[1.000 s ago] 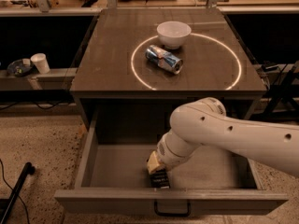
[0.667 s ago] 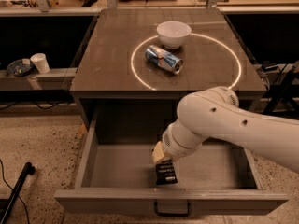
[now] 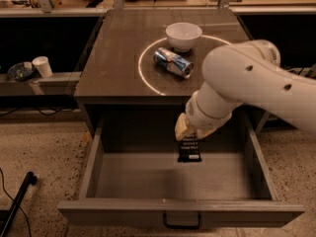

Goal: Pick rxbar chocolate from top drawer and place on counter

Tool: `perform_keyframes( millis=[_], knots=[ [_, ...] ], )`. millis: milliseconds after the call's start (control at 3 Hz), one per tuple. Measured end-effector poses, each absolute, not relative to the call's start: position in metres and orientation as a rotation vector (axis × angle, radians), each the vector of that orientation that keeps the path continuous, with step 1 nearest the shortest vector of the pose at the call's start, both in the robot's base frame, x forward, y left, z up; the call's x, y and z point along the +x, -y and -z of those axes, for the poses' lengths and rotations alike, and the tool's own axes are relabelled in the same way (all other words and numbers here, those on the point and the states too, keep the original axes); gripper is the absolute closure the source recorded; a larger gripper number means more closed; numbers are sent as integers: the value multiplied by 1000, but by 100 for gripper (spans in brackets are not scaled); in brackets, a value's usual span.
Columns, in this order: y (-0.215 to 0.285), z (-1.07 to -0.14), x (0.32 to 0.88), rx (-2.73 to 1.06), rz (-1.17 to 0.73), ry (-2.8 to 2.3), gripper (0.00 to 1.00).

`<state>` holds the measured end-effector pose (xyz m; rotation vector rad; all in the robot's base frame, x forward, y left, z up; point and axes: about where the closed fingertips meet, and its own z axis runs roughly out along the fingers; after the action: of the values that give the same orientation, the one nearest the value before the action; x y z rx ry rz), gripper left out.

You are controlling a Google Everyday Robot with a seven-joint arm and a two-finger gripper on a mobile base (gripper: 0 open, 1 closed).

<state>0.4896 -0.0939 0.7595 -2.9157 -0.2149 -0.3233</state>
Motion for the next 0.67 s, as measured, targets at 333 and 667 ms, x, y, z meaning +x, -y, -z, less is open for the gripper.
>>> perform_keyframes(
  millis=[333,667],
  knots=[
    [109,-799,512,-2930,371,167,100],
    [119,-825,527,-2938,402,134,100]
  ],
)
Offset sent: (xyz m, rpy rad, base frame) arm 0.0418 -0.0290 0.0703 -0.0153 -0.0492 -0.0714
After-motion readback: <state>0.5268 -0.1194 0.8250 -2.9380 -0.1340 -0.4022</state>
